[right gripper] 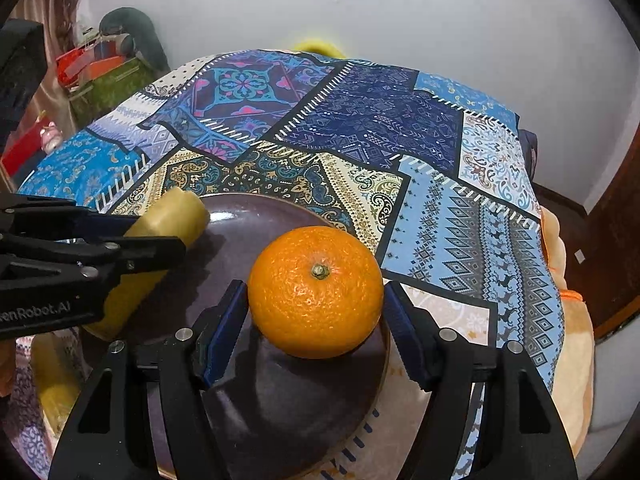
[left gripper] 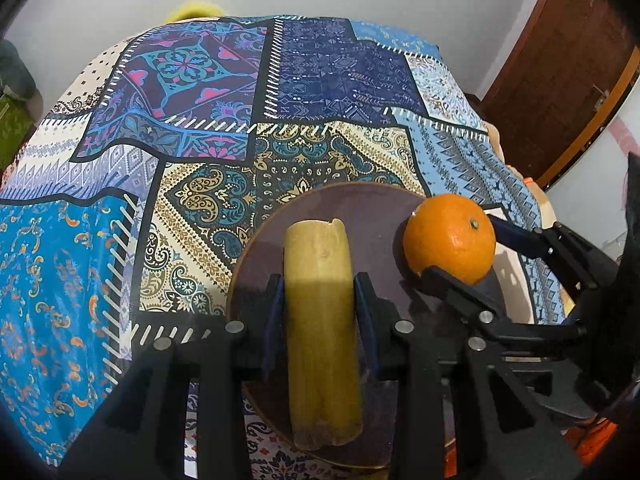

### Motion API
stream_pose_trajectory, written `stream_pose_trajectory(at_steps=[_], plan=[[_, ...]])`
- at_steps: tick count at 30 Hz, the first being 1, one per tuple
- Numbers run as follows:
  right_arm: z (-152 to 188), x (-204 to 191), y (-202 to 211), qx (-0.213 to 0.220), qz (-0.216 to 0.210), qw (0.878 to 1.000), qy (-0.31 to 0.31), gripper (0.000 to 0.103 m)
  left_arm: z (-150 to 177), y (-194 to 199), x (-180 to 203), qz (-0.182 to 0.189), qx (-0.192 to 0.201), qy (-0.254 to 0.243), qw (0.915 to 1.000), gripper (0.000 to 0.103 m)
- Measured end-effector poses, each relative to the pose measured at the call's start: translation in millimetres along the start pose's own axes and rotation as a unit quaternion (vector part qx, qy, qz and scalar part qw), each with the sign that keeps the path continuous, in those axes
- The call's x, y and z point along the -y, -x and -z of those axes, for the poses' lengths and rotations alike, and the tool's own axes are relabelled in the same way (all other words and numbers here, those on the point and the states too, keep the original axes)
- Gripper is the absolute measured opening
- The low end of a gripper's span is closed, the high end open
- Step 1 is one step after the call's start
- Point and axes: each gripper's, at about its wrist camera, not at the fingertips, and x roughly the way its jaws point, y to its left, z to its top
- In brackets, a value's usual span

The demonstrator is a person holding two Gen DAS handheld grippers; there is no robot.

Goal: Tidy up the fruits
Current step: 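Carry the yellow cylinder and orange to the brown plate with both tools, then release the cylinder and orange onto the plate, lift both tools away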

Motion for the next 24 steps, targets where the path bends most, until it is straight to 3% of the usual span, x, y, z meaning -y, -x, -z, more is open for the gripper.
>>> stream_pose_trajectory(at_steps=[12,20,24], plan=[[1.7,0.1,24.3,0.016,-0.004,1.000,-0.010,0.067,8.1,15.3,5.8,-0.018,0.000,-0.019,0.9997,0.039],[7.8,-6.8,81.8,0.056,0.007,0.998,-0.010,0.069,30.5,85.3,9.7,-0.053,0.055,-0.041,0.9963,0.040],[16.5,-11.0,115.2,0.075,0.010,0.997,-0.015,0.071,48.3,125.2,9.0,-0.063,0.083,-0.042,0.9937,0.048]])
